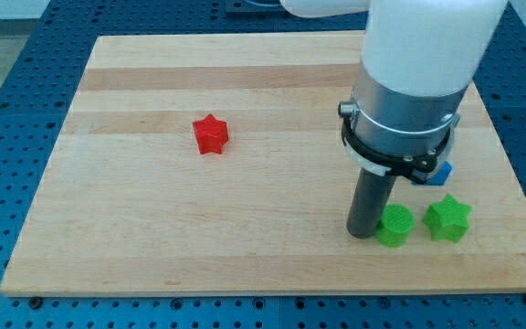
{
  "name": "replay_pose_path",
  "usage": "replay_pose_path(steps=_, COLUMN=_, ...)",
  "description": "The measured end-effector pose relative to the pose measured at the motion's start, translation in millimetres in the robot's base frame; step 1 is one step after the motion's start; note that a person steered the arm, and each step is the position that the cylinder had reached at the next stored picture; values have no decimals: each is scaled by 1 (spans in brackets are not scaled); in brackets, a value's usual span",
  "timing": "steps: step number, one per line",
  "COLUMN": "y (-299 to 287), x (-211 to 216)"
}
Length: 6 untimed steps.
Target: Push the green circle closer to the green star
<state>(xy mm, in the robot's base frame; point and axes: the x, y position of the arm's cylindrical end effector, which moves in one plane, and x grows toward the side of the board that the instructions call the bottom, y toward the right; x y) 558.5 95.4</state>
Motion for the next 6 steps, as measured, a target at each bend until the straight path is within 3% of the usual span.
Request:
replay_pose_path(steps=2, y=-2, x=-25)
replay_pose_path(steps=6, y=18, x=1)
